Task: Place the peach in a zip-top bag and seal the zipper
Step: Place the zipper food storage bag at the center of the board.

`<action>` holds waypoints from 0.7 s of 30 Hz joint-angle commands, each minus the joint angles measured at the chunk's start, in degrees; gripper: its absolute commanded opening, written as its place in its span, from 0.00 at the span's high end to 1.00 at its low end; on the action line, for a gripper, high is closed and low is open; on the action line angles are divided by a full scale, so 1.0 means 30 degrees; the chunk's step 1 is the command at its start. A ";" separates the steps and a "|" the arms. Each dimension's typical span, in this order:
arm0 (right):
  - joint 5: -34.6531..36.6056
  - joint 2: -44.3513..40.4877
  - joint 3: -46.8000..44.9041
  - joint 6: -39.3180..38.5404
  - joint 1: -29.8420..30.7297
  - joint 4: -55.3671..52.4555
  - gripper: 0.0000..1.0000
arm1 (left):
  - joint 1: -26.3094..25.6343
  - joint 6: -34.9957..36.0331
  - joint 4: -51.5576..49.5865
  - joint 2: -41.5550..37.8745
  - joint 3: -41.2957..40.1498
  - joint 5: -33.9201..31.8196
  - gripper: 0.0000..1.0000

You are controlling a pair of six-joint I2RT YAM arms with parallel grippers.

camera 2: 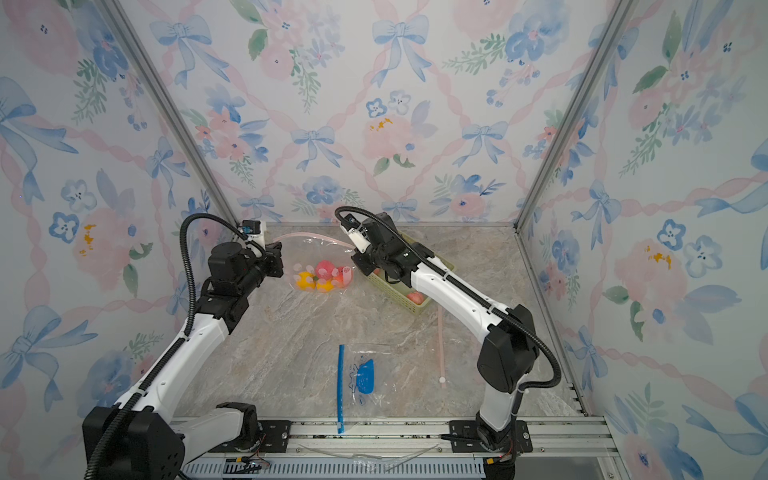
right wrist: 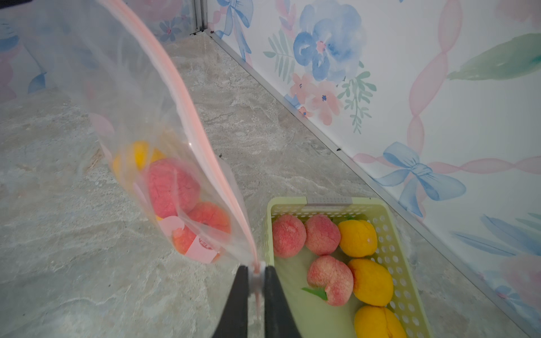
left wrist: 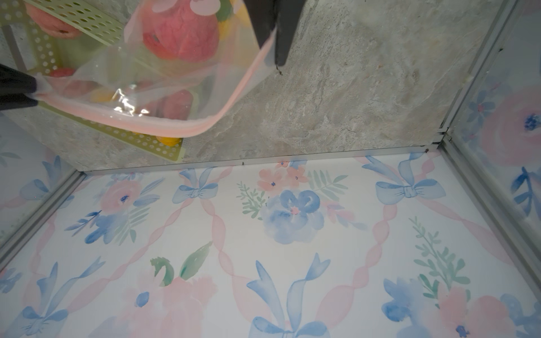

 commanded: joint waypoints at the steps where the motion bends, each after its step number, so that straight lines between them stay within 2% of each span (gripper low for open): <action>1: 0.0798 0.1711 0.2377 0.0417 0.0241 0.0530 0.92 | 0.0312 -0.0857 0.2735 -0.0055 -0.1066 -0.1261 1.00; 7: 0.1223 0.4920 0.5601 -0.0151 0.0338 0.1586 0.91 | 0.0710 -0.0869 0.5708 0.0790 -0.2381 -0.1991 1.00; 12: 0.1445 0.7187 0.8520 -0.0500 0.0396 0.1701 0.91 | 0.0771 -0.0903 0.9534 0.1771 -0.4252 -0.1629 1.00; 18: 0.1547 1.0142 1.2888 -0.0678 0.0366 0.0087 0.91 | 0.0786 -0.0532 1.1147 0.3602 -0.4264 -0.1569 1.00; 21: 0.1518 1.1187 1.4081 -0.0793 0.0307 -0.0822 0.91 | 0.0785 -0.0670 1.1563 0.4405 -0.4356 -0.1820 1.00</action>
